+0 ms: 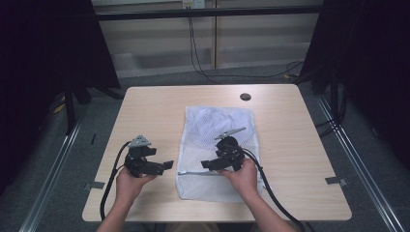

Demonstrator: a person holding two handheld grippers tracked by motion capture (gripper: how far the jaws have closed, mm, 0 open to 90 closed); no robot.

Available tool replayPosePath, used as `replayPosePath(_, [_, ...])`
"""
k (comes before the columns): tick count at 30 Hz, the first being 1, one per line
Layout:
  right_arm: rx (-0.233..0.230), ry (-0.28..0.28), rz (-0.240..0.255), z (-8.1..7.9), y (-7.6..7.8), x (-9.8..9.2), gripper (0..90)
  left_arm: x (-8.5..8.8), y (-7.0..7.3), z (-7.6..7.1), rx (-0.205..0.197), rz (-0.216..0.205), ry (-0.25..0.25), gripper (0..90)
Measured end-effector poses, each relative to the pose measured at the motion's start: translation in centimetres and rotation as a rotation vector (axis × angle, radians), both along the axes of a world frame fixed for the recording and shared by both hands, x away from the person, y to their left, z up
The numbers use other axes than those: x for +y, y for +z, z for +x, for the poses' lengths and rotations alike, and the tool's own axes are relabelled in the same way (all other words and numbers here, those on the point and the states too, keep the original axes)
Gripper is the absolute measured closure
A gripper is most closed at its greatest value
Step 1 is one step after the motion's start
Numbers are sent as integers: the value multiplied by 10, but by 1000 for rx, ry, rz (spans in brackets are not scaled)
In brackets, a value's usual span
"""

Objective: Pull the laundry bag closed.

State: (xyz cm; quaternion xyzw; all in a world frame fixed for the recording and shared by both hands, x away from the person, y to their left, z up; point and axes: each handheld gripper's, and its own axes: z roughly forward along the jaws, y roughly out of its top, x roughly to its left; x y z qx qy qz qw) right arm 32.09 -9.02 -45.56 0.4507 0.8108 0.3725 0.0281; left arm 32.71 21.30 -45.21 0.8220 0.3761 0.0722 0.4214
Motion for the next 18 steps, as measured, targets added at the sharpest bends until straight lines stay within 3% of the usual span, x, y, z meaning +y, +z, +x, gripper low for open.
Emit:
replayPosePath(6, [23, 4, 5, 2, -2, 5, 274, 0, 0, 0, 6, -8, -3, 84])
replayPosePath(18, [70, 10, 76, 5, -9, 17, 362, 1, 1, 0, 11, -11, -4, 89])
